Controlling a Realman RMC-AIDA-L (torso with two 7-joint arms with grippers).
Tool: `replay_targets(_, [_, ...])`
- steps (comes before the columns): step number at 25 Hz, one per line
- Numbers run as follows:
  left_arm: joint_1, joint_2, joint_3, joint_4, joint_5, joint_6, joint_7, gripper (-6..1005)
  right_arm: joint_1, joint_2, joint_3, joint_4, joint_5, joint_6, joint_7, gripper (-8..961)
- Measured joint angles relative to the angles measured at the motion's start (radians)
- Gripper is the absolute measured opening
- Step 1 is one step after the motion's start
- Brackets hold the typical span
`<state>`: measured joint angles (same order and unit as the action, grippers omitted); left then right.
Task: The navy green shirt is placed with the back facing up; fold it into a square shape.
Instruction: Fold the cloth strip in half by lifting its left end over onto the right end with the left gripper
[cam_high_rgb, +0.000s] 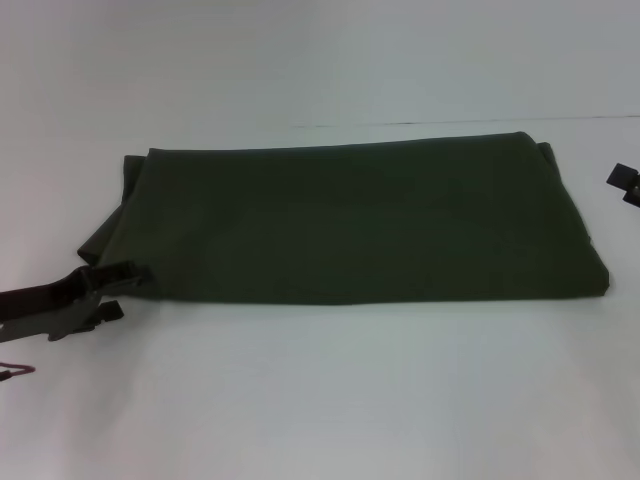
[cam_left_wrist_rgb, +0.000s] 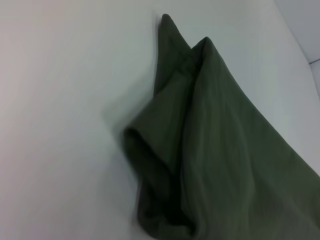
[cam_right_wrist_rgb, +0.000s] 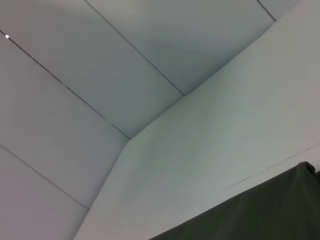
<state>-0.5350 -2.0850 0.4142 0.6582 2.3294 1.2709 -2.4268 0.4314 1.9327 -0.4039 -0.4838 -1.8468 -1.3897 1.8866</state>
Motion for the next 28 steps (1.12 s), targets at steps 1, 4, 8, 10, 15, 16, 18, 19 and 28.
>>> replay_targets(1, [-0.006,0.001,0.001,-0.003,0.000,-0.004,-0.003,844,-0.001,0.000,0.001,0.000,0.000,-0.001,0.000,742])
replay_targets(4, [-0.011,0.003,0.002,-0.005,0.001,-0.012,-0.010,845,-0.001,0.000,0.002,0.000,0.000,-0.003,0.000,742])
replay_targets(8, [-0.013,0.008,0.002,-0.007,0.001,-0.021,-0.026,846,-0.002,0.000,0.003,-0.001,0.000,-0.006,0.000,742])
replay_targets(10, [-0.013,0.009,0.001,-0.008,0.003,-0.024,-0.034,846,-0.002,0.000,0.004,-0.002,0.000,-0.006,0.000,741])
replay_targets(15, [-0.016,0.010,0.000,-0.008,0.023,-0.028,-0.060,844,-0.002,0.000,0.014,-0.002,0.000,-0.011,0.000,741])
replay_targets(16, [-0.018,0.011,0.000,-0.008,0.027,-0.028,-0.066,844,-0.002,0.000,0.014,-0.002,0.000,-0.012,0.000,741])
replay_targets(18, [-0.021,0.013,0.000,-0.008,0.028,-0.029,-0.071,843,-0.002,-0.001,0.016,-0.001,0.000,-0.012,0.000,741])
replay_targets(19, [-0.022,0.014,-0.001,-0.008,0.028,-0.029,-0.071,843,-0.002,-0.001,0.016,0.000,0.000,-0.012,0.000,741])
replay_targets(28, [-0.033,0.018,0.005,-0.015,0.030,-0.051,-0.072,840,-0.003,0.000,0.024,0.002,0.000,-0.012,0.000,735])
